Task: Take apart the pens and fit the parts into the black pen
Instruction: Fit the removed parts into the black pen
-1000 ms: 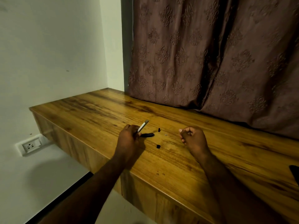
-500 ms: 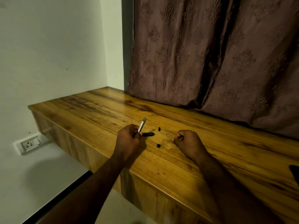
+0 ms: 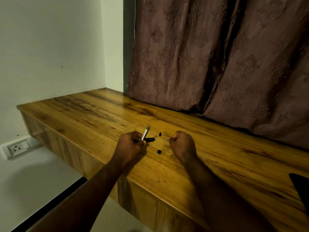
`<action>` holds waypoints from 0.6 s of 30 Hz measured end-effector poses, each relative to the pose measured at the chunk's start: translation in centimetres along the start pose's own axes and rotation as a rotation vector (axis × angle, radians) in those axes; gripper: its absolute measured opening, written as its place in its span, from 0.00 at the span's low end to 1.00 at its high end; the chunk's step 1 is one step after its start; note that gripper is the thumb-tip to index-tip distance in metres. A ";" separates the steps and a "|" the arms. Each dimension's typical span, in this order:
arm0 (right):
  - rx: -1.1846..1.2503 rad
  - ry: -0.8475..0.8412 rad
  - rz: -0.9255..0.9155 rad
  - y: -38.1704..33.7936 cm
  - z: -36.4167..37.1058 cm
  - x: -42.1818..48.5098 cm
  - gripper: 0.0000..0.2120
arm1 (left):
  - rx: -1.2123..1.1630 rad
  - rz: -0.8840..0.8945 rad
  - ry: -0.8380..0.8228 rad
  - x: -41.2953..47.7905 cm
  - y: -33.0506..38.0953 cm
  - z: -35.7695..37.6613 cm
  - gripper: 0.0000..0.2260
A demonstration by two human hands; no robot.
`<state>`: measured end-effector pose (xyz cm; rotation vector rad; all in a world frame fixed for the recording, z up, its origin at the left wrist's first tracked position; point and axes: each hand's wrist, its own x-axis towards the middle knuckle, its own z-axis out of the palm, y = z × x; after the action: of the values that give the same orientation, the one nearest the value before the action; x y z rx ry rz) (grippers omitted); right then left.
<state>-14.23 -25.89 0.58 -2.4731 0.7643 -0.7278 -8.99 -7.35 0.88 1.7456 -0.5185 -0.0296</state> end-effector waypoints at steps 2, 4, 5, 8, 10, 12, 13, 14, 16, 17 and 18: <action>-0.048 -0.018 -0.027 -0.3 0.3 0.2 0.10 | -0.007 -0.027 -0.014 0.2 -0.2 -0.1 0.04; -0.086 -0.039 -0.052 -0.4 0.4 0.2 0.09 | -0.005 -0.049 -0.034 0.4 -0.4 -0.2 0.03; -0.098 -0.042 -0.061 -0.4 0.5 0.2 0.09 | -0.002 -0.053 -0.043 0.5 -0.4 -0.2 0.03; -0.122 -0.035 -0.077 -0.3 0.5 0.3 0.08 | 0.010 -0.045 -0.049 0.6 -0.7 -0.2 0.03; -0.134 -0.030 -0.073 -0.2 0.5 0.3 0.08 | 0.025 -0.041 -0.043 0.7 -0.8 -0.2 0.03; -0.147 -0.025 -0.075 -0.2 0.6 0.3 0.08 | 0.037 -0.043 -0.044 0.8 -1.0 -0.2 0.03; -0.152 -0.022 -0.078 -0.2 0.6 0.3 0.07 | 0.039 -0.042 -0.043 0.7 -1.0 -0.2 0.03; -0.156 -0.020 -0.081 -0.2 0.6 0.3 0.07 | 0.039 -0.040 -0.040 0.7 -1.0 -0.2 0.04; -0.157 -0.017 -0.074 -0.1 0.6 0.3 0.08 | 0.033 -0.038 -0.031 0.6 -0.8 -0.1 0.04; -0.157 -0.017 -0.070 -0.1 0.7 0.3 0.08 | 0.045 -0.032 -0.028 0.5 -0.7 -0.1 0.04; -0.157 -0.018 -0.069 0.0 0.7 0.4 0.08 | 0.065 -0.021 -0.025 0.5 -0.7 -0.1 0.03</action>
<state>-13.55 -25.91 0.21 -2.6547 0.7591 -0.6933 -8.25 -7.34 0.41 1.8159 -0.5250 -0.0500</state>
